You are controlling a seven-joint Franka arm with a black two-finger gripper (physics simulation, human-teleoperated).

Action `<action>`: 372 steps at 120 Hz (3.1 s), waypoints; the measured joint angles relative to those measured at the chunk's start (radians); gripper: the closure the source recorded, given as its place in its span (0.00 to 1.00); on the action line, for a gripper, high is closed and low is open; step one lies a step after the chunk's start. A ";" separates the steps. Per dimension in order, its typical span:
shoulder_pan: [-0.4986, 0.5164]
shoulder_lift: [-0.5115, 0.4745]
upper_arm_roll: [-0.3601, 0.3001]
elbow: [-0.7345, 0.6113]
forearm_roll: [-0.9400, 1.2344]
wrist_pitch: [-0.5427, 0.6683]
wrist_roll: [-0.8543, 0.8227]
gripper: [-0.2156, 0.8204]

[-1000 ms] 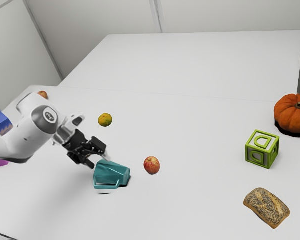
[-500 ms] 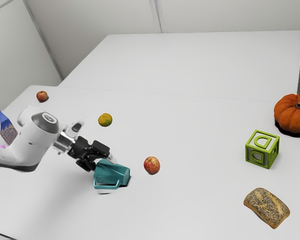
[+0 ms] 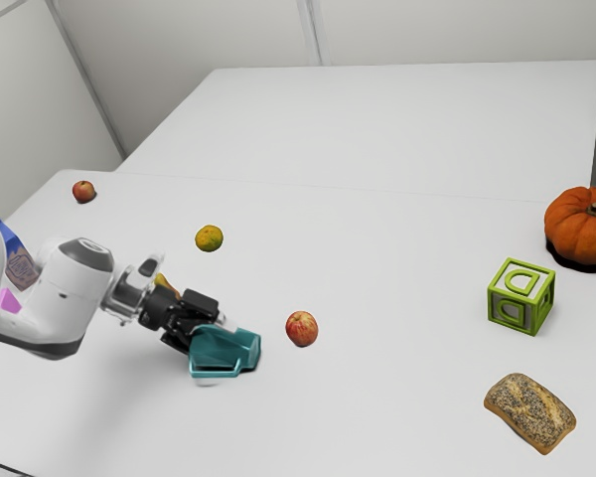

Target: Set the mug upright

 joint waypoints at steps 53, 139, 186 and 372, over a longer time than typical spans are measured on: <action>-0.009 -0.038 0.000 -0.003 -0.009 0.026 0.066 0.86; -0.100 -0.014 -0.017 0.328 0.487 0.133 -0.001 0.94; -0.167 0.101 -0.053 0.481 0.981 0.096 -0.191 0.94; -0.222 0.171 -0.061 0.423 1.117 0.243 -0.495 0.53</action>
